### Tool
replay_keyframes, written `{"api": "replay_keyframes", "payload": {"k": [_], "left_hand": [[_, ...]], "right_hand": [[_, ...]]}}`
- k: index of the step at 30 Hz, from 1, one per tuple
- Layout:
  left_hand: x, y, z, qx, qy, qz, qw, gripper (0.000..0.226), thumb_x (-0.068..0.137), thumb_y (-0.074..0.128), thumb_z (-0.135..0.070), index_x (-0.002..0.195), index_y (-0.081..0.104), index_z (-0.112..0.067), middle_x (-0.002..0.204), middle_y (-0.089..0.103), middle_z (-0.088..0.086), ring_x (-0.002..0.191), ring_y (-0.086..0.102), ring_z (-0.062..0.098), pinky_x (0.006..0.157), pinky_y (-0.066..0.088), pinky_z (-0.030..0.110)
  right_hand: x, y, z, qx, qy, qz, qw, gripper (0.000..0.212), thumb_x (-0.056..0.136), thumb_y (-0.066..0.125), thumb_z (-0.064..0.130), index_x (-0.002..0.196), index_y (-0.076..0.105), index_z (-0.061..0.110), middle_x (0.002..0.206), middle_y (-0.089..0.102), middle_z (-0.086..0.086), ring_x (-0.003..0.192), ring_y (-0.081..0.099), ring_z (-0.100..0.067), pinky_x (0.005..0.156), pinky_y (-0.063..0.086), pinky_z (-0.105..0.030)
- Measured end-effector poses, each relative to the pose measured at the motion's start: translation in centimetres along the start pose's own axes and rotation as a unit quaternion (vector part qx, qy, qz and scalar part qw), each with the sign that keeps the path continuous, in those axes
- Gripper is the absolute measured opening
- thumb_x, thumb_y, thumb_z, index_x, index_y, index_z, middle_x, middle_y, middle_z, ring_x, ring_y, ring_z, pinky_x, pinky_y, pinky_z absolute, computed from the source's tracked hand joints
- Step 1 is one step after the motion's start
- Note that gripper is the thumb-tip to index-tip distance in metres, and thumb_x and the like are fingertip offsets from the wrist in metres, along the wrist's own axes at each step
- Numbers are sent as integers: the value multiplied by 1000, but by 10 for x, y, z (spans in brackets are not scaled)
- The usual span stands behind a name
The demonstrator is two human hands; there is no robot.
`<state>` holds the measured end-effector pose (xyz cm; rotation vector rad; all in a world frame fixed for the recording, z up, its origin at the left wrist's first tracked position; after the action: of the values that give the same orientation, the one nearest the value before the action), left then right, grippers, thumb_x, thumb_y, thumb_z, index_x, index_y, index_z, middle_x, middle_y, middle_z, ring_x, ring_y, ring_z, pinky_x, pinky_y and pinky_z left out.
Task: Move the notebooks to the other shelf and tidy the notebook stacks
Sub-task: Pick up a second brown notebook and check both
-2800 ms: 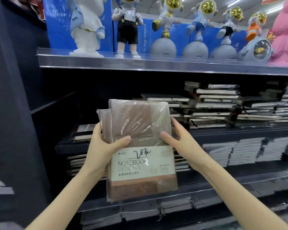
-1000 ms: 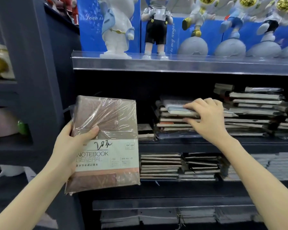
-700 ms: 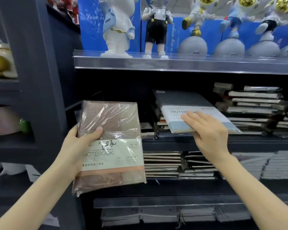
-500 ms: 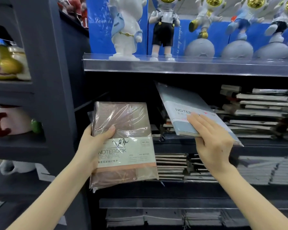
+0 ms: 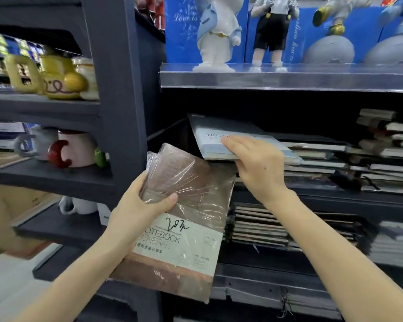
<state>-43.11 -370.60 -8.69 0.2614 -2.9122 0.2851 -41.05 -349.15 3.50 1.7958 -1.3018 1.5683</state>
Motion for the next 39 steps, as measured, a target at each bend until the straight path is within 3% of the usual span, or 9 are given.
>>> {"api": "replay_keyframes", "payload": {"k": [5,8,11,15,19,25,30,35,39], "left_hand": [[-7,-11,13,4,-22,-26,999,96,38,82,-72,125,43,-56,121,63,-15,110,63,23,93,48,51],[-9,-16,16,5,-23,-26,999,98,37,82,-71,125,42,-56,120,64,-16,109,63,22,93,48,51],[-13,-20,18,13,-23,-23,999,94,38,81,-72,123,42,-60,117,65,-18,107,64,19,93,48,49],[-16,-24,23,38,-30,-26,999,81,41,78,-68,114,43,-66,111,65,-24,104,64,15,93,48,47],[-22,-28,32,50,-47,-30,997,72,41,77,-67,104,43,-71,108,64,-29,105,63,9,97,46,45],[-27,-27,38,26,-67,-20,997,94,35,82,-69,121,43,-62,111,66,-22,103,65,15,95,48,47],[-29,-16,17,-27,-55,15,998,65,57,87,-40,112,55,-52,104,72,-11,92,70,21,90,51,49],[-30,0,0,-53,-51,34,997,57,67,80,-23,117,58,-38,101,73,-3,88,71,23,87,53,50],[-26,24,-9,-73,-49,40,995,74,56,82,-33,124,53,-44,106,72,-4,93,70,24,88,52,51]], "right_hand": [[17,13,4,96,81,6,992,32,79,69,8,110,71,14,97,75,0,72,71,-24,57,54,-31],[6,52,-2,88,122,116,982,32,82,65,13,113,70,20,96,75,1,74,69,-26,63,49,-32],[-24,89,-24,67,201,274,938,39,89,59,20,125,61,34,119,68,6,107,61,-20,81,41,-30],[-32,100,-37,137,256,361,886,43,84,67,42,126,60,35,126,63,9,119,54,-12,94,38,-24],[-41,102,-29,336,277,461,774,42,90,63,31,130,58,24,131,58,11,120,52,-2,107,36,-24],[-72,110,-51,220,288,406,839,35,84,63,49,119,63,41,129,60,17,125,49,-5,106,34,-30],[-65,114,-47,129,298,310,894,34,94,51,43,123,63,30,124,65,5,123,53,-14,110,24,-38],[-84,49,-54,307,454,125,827,36,94,50,44,95,73,16,90,72,4,89,65,-9,83,51,-31],[-117,32,-16,452,529,188,694,74,74,66,53,139,40,32,125,59,10,110,58,-2,78,48,-14]]}}
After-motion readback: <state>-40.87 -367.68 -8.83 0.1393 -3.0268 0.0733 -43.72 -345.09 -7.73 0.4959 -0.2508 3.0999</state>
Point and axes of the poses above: each hand's wrist, its own x-axis towards the middle knuckle, its own y-axis out of the palm, z = x × y, the point moved 10 cm from there along x, towards the middle knuckle
